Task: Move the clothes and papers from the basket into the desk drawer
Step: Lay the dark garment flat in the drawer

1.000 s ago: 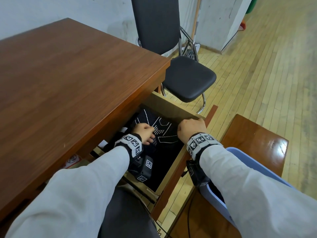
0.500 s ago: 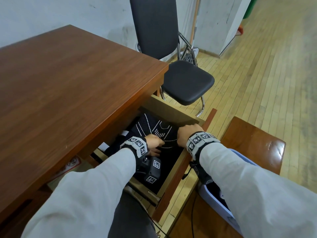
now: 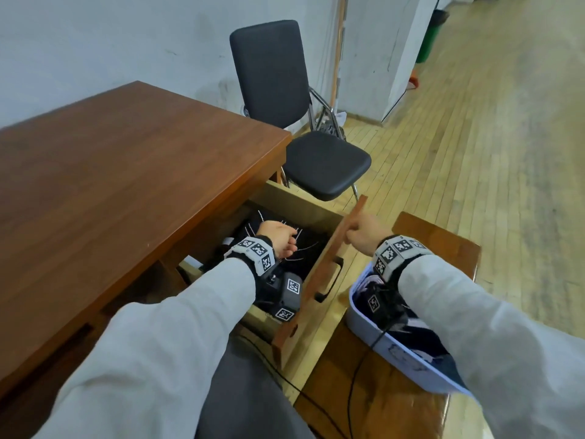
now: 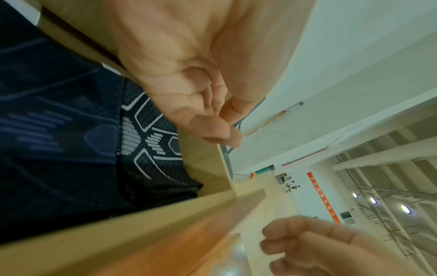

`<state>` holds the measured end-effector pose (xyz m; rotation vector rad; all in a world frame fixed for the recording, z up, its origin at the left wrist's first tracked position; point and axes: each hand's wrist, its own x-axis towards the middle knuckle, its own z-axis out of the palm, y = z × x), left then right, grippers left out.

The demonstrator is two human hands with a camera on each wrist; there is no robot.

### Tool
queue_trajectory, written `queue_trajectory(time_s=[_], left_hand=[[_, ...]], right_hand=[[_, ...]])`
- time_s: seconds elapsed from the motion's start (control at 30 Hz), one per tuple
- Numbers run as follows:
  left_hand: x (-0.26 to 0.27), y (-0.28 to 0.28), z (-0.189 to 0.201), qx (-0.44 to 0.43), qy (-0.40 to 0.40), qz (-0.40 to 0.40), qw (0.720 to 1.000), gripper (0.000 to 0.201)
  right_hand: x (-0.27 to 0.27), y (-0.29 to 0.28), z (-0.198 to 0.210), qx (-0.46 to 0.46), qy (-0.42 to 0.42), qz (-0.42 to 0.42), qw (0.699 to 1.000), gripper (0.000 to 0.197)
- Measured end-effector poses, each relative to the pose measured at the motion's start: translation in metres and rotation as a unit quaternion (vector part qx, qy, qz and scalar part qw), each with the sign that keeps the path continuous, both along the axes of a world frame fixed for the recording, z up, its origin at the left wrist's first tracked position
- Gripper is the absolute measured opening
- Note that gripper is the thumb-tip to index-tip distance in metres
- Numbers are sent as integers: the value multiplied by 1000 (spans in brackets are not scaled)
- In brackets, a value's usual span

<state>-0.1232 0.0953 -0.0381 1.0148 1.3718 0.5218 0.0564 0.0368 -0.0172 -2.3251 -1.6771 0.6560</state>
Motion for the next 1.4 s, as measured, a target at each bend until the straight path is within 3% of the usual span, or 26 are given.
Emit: queue_trajectory(time_s=[0.13,0.27,0.37,0.43,0.73,0.93,1.07,1.23,1.3,1.4], left_hand=[[17,-37,14,-58,-54,-37,996,29],[28,-62,16,-86,-80,-47,992,35],[33,-75,13,-82,-89,-46,992,31],[34,-77,9,-76,-90,-38,992,31],[30,-82,13,-81,-100,-48,990,36],[29,-82,13,-76,-87,-55,992,36],[30,-82,13,-69,-84,-71,992,37],[27,-84,16,-60,-120,-110,985,39],[25,-84,16,-38,-122,-129,983,39],[25,-86,13,-7,-113,-151,982,38]], right_hand=[[20,-44,2,-95,-22,-41,994,23],[24,-79,1,-177,-48,-17,983,15],[35,-90,-25,-175,-34,-66,982,29],[43,-92,-41,-191,-12,-86,978,16],[56,-103,-51,-241,-22,-68,968,17],[58,-102,-53,-153,-24,-116,981,19],[62,-100,-25,98,62,-233,966,27],[50,-91,26,298,141,-211,920,20],[42,-82,33,291,160,-156,930,22],[25,-70,30,200,137,-47,969,23]])
